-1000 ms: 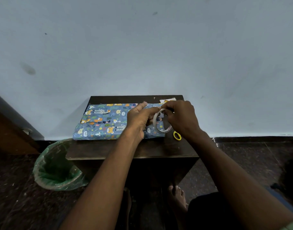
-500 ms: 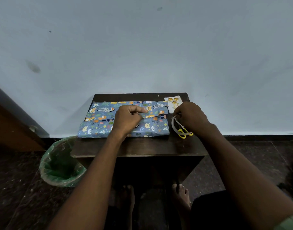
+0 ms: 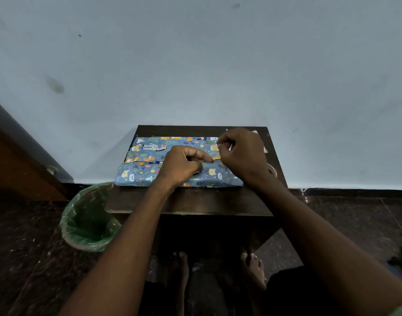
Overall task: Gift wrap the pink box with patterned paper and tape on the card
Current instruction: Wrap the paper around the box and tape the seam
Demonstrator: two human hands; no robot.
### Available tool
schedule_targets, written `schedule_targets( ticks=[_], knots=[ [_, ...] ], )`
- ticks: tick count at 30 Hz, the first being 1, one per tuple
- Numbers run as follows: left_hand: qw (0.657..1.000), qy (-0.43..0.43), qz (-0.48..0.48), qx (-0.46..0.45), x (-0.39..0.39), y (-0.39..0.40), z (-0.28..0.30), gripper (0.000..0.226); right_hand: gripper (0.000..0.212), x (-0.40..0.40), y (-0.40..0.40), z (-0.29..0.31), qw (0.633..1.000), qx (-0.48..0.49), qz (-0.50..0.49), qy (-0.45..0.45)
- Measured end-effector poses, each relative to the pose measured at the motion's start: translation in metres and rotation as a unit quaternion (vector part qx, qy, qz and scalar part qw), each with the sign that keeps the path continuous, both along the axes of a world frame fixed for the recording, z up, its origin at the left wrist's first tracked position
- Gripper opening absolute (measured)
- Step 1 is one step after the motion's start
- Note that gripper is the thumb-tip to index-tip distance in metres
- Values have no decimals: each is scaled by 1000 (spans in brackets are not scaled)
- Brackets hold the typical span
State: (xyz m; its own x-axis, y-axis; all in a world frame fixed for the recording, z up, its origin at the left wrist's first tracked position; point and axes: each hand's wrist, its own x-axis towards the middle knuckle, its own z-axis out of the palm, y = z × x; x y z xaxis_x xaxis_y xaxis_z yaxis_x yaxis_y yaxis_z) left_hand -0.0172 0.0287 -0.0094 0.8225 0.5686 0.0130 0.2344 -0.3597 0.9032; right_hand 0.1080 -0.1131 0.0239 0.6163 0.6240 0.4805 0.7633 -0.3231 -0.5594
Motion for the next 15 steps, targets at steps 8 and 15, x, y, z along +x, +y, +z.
schedule_targets(
  ticks=[8,15],
  knots=[
    [999,-23,36,24,0,-1,5,43,44,4,8,-17,985,-141,99,7],
    [997,-11,-18,69,-1,4,-2,62,47,4,7,-23,980,-178,88,19]
  ],
)
